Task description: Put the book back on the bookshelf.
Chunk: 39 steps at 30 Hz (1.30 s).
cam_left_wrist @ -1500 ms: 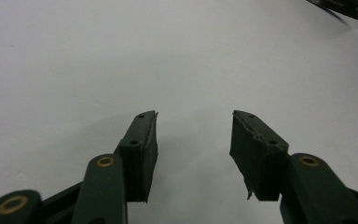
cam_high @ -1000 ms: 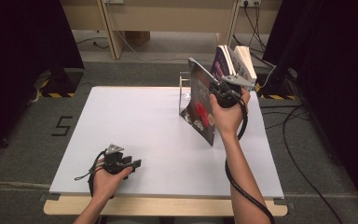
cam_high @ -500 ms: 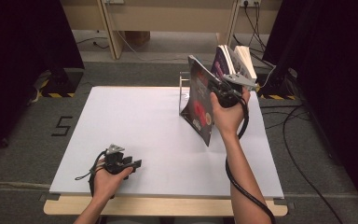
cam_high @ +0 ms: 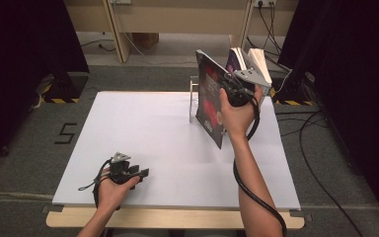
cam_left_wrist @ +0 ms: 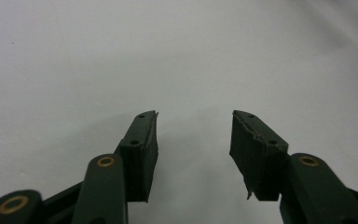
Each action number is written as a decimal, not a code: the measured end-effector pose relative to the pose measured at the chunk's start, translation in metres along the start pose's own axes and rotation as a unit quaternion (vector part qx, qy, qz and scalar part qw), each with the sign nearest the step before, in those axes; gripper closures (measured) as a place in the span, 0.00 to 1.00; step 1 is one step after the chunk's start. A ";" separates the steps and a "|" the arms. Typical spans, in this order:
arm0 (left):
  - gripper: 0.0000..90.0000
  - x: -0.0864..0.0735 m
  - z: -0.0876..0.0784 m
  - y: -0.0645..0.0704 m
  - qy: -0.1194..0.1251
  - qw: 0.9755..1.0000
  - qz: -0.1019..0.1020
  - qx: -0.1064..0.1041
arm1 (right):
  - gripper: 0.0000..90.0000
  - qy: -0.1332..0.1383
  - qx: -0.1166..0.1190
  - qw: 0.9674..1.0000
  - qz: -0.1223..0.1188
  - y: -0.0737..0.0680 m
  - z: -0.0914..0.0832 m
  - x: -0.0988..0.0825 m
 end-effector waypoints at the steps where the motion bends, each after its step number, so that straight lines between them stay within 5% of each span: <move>1: 0.56 0.000 0.000 0.001 -0.001 1.000 0.000 -0.002 | 0.97 0.002 -0.001 1.000 0.001 0.000 0.001 0.002; 34: 0.57 0.000 0.000 -0.003 -0.001 1.000 -0.002 -0.001 | 0.97 0.040 -0.050 0.998 0.011 0.026 0.051 0.010; 39: 0.57 0.000 0.000 -0.003 -0.002 1.000 -0.001 -0.001 | 0.97 0.029 -0.054 0.998 0.010 0.028 0.060 0.003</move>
Point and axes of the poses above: each handheld gripper's, and its own axes: z roughly forward along the jaws, x roughly out of its top, y roughly to its right, the point moved 9 cm from there along z, roughly forward along the jaws, and after that the axes turned 7 degrees about x, right-handed, at the moved point
